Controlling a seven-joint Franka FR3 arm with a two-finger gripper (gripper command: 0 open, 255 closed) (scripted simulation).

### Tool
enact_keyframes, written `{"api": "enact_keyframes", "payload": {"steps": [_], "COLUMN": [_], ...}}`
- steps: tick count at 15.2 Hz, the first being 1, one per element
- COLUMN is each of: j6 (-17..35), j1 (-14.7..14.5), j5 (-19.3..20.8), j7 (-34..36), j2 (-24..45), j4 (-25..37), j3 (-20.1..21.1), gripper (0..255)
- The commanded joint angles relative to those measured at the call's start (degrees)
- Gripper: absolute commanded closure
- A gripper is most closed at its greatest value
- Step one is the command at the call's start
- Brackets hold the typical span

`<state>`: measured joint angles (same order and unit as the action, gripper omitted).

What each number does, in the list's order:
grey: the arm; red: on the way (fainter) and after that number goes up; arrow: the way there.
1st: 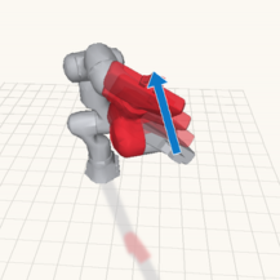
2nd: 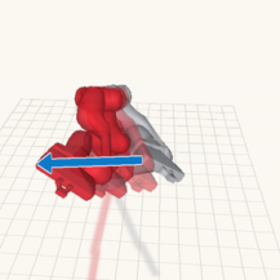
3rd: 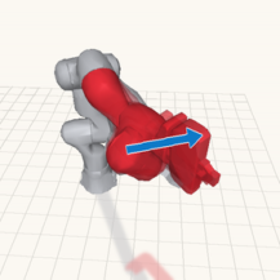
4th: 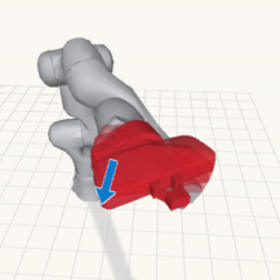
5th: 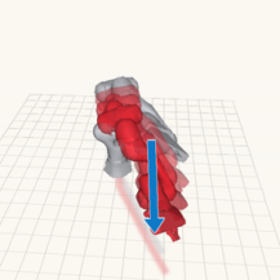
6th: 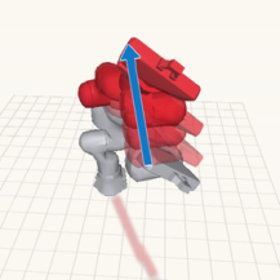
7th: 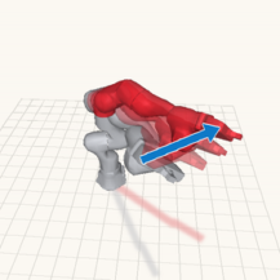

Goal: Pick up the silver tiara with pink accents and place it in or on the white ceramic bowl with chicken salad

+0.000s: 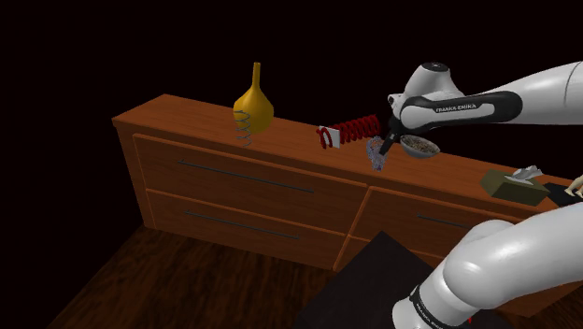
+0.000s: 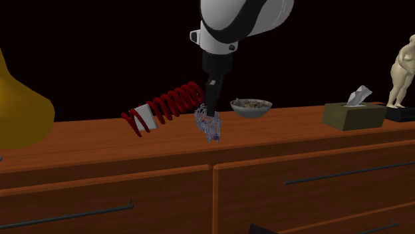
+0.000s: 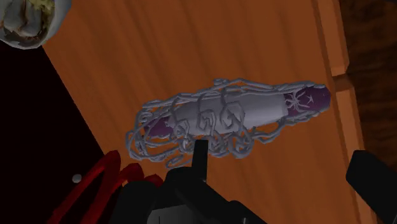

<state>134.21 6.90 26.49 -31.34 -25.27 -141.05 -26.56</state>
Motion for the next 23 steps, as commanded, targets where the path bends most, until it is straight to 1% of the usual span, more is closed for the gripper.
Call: {"api": "enact_keyframes", "payload": {"steps": [1,2,3,10,18,19,23], "j6": [3.70,5.34,5.64,12.24,12.23,12.23,12.22], "j1": [-0.60,-1.09,-1.18,-1.92,-1.91,-1.91,-1.89], "j5": [-0.45,-1.11,-1.27,-2.86,-2.87,-2.87,-2.85], "j7": [-4.03,-6.05,-6.45,-7.67,-7.67,-7.67,-7.68], "j2": [3.57,5.41,5.77,11.56,11.56,11.56,11.52], "j4": [2.09,3.28,3.52,2.81,2.81,2.81,2.78], "j3": [-3.00,-4.44,-4.70,-7.22,-7.21,-7.21,-7.22], "gripper": [0,0,0,0,0,255,255]}}
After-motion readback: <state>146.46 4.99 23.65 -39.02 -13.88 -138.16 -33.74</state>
